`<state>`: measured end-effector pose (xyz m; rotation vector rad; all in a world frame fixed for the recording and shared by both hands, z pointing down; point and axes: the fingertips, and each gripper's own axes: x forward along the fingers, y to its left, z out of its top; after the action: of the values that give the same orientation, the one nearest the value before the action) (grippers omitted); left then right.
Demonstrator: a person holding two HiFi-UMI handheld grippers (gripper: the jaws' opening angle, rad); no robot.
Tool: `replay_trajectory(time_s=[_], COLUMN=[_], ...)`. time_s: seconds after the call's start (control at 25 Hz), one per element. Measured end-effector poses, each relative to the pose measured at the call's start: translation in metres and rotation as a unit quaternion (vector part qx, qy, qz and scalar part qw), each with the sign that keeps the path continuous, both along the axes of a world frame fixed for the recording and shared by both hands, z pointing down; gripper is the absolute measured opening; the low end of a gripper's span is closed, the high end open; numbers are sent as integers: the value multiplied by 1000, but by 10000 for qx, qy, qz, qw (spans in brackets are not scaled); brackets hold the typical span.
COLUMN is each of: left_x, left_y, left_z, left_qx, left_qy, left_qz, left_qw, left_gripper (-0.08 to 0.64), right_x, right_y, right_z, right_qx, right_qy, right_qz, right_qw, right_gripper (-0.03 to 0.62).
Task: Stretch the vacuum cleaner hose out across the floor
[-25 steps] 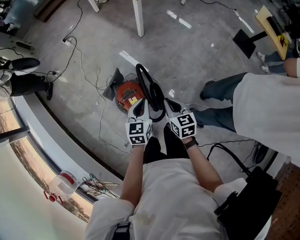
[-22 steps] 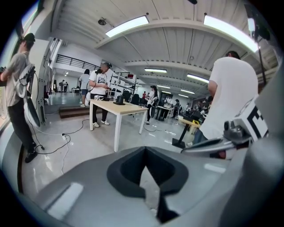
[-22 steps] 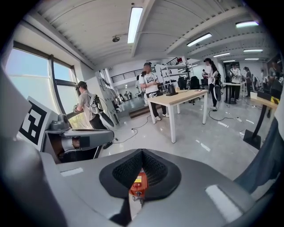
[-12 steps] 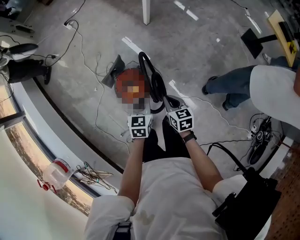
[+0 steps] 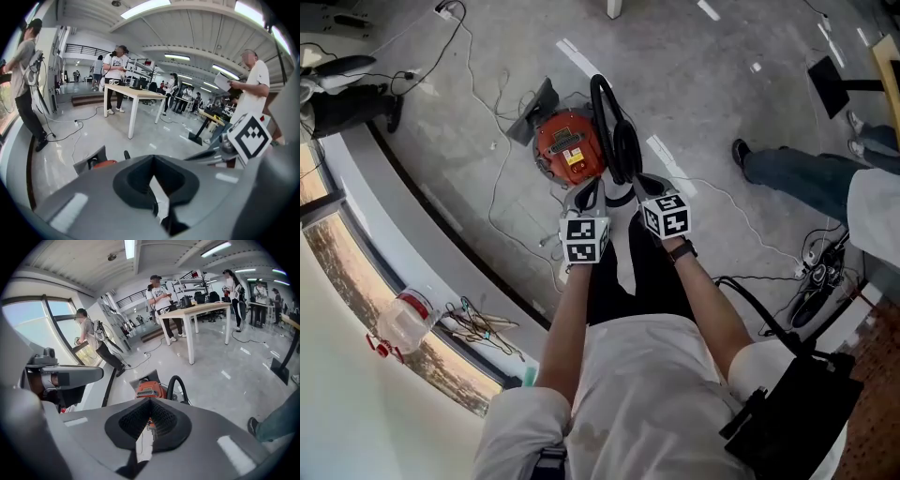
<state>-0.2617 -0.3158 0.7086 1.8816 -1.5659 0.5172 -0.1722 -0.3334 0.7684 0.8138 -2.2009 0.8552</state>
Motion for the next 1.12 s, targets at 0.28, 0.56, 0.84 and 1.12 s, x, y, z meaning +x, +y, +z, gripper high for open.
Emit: replay_trajectory(time_s=[0.28,0.56,0.84,1.12], left_x=[-8,-6,-3,-5], left_y=[-3,-11,-8,-5], left_z=[24,40,72,114], left_qx=[-188,-323,-537,-829], left_qy=[18,59,83,80], left_qz=[-120,-106,-43,-11], left_qw=[9998,9994,9985,9965], left_gripper=[3,3,3,3], right_x=[-5,0,-3,-17], right_y=[-2,-4,-3,-11], right_z=[32,47,79,125], right_qx=[-253,-400,-588,-923], right_qy=[41,94,82,-175], right_qz=[-150,-161,-170,-115], right_qw=[9996,9990,9981,9955], right_gripper=[-6,-6,31,162])
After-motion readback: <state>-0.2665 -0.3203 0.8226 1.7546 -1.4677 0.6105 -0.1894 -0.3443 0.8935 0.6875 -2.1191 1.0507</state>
